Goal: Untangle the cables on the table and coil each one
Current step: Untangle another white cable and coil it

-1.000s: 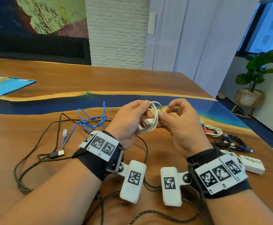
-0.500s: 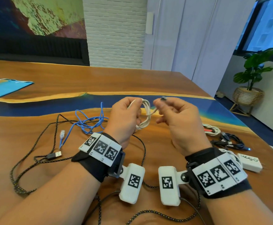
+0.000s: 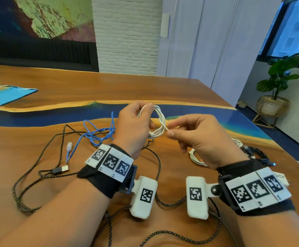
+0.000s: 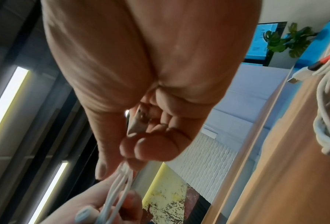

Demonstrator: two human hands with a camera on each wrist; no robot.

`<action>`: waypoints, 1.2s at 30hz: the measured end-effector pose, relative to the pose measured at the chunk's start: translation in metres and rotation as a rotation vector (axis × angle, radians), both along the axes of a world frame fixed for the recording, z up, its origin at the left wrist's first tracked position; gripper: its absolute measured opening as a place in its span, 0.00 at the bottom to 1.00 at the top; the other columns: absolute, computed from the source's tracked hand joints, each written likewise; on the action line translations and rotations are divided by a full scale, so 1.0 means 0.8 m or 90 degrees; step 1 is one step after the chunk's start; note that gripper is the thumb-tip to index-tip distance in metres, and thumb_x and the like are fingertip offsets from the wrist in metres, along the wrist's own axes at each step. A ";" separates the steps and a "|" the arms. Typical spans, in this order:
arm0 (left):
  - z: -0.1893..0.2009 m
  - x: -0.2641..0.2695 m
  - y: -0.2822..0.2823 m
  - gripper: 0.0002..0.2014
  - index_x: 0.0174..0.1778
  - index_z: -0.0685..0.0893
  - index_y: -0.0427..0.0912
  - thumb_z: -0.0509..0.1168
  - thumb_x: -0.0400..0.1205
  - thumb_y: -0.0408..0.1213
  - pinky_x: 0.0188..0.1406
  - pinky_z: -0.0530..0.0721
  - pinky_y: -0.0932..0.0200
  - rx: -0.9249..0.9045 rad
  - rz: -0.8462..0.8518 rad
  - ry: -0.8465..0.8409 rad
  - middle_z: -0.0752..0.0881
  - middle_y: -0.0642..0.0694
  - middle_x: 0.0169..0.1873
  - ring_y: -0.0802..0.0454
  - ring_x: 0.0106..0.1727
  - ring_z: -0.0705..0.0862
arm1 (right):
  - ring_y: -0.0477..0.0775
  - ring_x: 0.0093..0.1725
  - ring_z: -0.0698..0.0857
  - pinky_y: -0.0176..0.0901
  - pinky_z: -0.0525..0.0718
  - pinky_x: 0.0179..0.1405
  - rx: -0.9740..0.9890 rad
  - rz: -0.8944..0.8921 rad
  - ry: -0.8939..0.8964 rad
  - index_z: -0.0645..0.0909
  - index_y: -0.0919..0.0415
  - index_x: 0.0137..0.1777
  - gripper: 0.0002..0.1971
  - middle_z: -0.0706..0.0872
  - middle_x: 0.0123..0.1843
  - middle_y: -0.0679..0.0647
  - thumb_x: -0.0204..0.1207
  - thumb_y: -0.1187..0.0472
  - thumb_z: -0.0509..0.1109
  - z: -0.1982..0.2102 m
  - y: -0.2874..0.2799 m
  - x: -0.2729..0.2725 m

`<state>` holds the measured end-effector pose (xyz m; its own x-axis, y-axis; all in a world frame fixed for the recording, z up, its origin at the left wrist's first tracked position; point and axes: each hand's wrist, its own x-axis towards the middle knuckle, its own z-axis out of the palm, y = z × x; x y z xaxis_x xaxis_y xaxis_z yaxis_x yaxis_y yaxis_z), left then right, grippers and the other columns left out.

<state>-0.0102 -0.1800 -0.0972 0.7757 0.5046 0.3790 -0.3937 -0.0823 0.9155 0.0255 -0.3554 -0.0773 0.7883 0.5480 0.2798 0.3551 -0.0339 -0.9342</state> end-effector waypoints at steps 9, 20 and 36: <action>0.004 0.000 0.015 0.10 0.45 0.87 0.42 0.64 0.90 0.37 0.23 0.76 0.61 -0.016 0.013 -0.031 0.78 0.50 0.21 0.54 0.24 0.75 | 0.52 0.39 0.87 0.43 0.88 0.41 -0.047 -0.078 -0.155 0.86 0.55 0.50 0.15 0.90 0.44 0.54 0.67 0.59 0.87 -0.003 0.016 -0.012; -0.010 0.007 0.000 0.09 0.41 0.87 0.45 0.68 0.86 0.41 0.35 0.84 0.46 0.009 -0.034 0.014 0.86 0.39 0.35 0.45 0.36 0.84 | 0.41 0.36 0.77 0.36 0.79 0.39 -0.076 -0.045 -0.209 0.94 0.46 0.48 0.11 0.83 0.46 0.54 0.66 0.55 0.87 -0.010 0.028 -0.015; -0.001 0.006 0.024 0.11 0.43 0.90 0.47 0.66 0.89 0.44 0.32 0.72 0.53 -0.028 0.031 0.044 0.74 0.59 0.22 0.53 0.29 0.71 | 0.58 0.36 0.84 0.48 0.86 0.35 0.222 -0.090 -0.020 0.82 0.66 0.50 0.05 0.90 0.41 0.62 0.79 0.67 0.75 0.000 0.016 -0.002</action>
<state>-0.0053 -0.1610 -0.0977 0.7733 0.5575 0.3019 -0.3263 -0.0583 0.9435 0.0239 -0.3425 -0.0771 0.8378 0.3018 0.4551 0.3982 0.2327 -0.8873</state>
